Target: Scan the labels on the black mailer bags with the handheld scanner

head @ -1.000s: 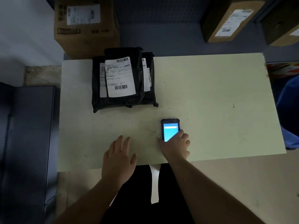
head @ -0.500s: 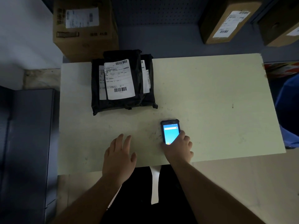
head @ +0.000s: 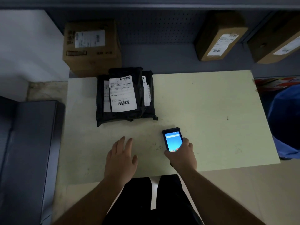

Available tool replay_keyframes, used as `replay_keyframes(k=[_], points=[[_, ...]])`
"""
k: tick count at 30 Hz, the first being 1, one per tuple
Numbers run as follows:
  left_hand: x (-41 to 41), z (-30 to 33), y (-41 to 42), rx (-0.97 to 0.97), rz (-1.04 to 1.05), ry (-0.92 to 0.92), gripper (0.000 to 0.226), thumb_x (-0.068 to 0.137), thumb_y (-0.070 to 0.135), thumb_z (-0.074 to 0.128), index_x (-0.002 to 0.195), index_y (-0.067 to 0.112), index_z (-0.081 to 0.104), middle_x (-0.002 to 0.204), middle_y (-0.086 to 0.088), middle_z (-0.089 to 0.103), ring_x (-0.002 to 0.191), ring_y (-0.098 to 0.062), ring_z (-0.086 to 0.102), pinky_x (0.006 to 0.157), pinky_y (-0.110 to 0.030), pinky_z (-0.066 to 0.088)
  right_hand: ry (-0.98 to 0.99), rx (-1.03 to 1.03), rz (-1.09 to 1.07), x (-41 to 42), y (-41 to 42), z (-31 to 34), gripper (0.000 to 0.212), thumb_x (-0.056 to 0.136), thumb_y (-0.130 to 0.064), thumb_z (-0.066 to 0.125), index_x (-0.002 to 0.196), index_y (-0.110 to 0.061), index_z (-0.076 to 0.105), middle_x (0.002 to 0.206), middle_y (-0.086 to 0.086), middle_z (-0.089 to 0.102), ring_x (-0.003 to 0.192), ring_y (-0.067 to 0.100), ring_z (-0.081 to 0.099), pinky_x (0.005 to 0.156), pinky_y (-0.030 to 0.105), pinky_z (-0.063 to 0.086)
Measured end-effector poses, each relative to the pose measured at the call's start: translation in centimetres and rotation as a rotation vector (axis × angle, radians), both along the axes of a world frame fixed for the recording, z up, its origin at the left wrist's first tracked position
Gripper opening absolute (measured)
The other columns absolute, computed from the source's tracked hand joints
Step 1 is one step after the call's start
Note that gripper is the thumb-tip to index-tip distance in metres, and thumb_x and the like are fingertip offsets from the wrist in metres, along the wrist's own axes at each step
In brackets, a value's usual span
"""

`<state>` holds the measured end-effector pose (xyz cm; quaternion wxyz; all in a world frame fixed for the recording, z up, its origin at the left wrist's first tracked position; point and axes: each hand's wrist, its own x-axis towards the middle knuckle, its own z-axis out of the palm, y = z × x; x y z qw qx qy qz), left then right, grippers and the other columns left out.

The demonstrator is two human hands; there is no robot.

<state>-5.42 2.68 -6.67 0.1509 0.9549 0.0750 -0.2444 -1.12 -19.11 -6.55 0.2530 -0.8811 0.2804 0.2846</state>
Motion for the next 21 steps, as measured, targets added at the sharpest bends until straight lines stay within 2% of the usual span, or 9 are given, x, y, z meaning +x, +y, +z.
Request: replay_keyframes(k=[2,7,12,16,19,21], points=[[0.7,0.4,0.1,-0.011,0.015,-0.016,0.068,0.102,0.046,0.045,0.163,0.027,0.021,0.171,-0.002,0.019,0.156,-0.025,0.020,0.122,-0.044,0.029,-0.011,0.006,-0.010,0.2,-0.1,0.5,0.085,0.075,-0.040,0.082,0.145,-0.017,0.040,0.135,0.004,0.053,0.115,0.030,0.064,0.088,0.047,0.061],[2.7,1.4,0.9,-0.051,0.062,-0.112,0.063,0.098,0.039,0.055,0.157,0.022,0.038,0.163,-0.005,0.036,0.148,-0.027,0.038,0.114,-0.045,0.042,-0.056,0.023,-0.011,0.5,-0.5,1.7,0.083,0.073,-0.040,0.081,0.142,-0.016,0.041,0.129,0.003,0.053,0.107,0.029,0.066,0.085,0.046,0.062],[4.8,2.2,1.8,-0.161,0.258,-0.230,0.056,0.096,0.033,0.059,0.149,0.017,0.046,0.152,-0.007,0.048,0.136,-0.028,0.049,0.106,-0.045,0.049,-0.081,0.026,0.005,0.6,-0.8,2.6,0.084,0.071,-0.038,0.083,0.142,-0.018,0.042,0.116,-0.003,0.047,0.102,0.027,0.065,0.085,0.049,0.064],[6.7,3.2,2.2,-0.322,0.523,-0.301,0.062,0.099,0.029,0.061,0.155,0.018,0.039,0.157,-0.006,0.040,0.142,-0.026,0.043,0.110,-0.039,0.042,-0.099,0.027,0.026,0.7,-1.1,2.9,0.085,0.072,-0.037,0.084,0.144,-0.016,0.042,0.119,-0.001,0.049,0.100,0.026,0.064,0.084,0.048,0.064],[8.2,3.5,2.8,-0.379,0.615,-0.327,0.067,0.099,0.032,0.063,0.157,0.016,0.034,0.157,-0.008,0.039,0.142,-0.027,0.043,0.109,-0.038,0.041,-0.108,0.029,0.031,0.7,-1.5,3.1,0.086,0.074,-0.034,0.086,0.146,-0.015,0.042,0.129,0.004,0.053,0.103,0.027,0.064,0.085,0.047,0.065],[9.5,3.4,2.9,-0.387,0.667,-0.313,0.071,0.097,0.037,0.064,0.158,0.015,0.033,0.156,-0.009,0.038,0.141,-0.029,0.044,0.110,-0.042,0.043,-0.125,0.038,0.019,0.7,-1.8,3.3,0.080,0.075,-0.029,0.086,0.143,-0.016,0.045,0.124,0.003,0.053,0.091,0.023,0.068,0.076,0.043,0.064]])
